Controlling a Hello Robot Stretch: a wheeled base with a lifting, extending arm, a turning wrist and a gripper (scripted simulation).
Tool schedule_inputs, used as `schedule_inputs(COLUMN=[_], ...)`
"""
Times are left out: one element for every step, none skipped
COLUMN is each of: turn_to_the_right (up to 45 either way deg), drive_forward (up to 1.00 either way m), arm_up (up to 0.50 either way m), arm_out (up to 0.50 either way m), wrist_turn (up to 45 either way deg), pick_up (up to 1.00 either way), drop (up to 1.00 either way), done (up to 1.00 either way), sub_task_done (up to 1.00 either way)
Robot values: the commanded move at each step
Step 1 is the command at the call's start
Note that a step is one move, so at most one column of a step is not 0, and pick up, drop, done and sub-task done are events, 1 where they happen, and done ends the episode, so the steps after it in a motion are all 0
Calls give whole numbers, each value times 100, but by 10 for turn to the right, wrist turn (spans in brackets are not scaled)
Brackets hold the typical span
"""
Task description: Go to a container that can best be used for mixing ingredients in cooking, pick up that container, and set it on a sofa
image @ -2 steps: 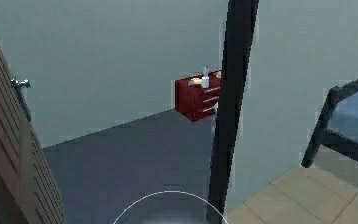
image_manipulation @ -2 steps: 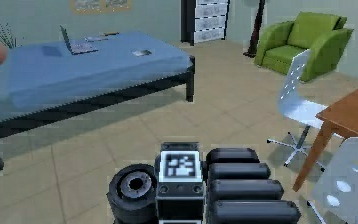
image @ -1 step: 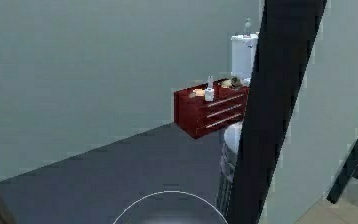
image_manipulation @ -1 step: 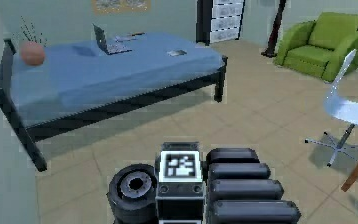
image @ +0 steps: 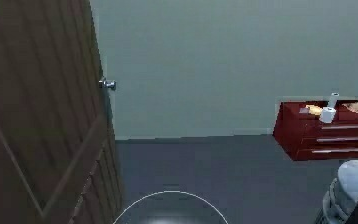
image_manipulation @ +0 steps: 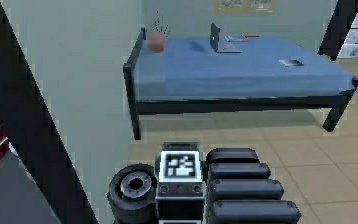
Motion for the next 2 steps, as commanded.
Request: schedule_inputs(turn_to_the_right=[0, -60], drive_forward=[95, 0], arm_up=[0, 0], arm_out=[0, 0], wrist_turn=[0, 0], pick_up=[0, 0], drop=[0, 0], done=[0, 0], sub_task_done=[0, 0])
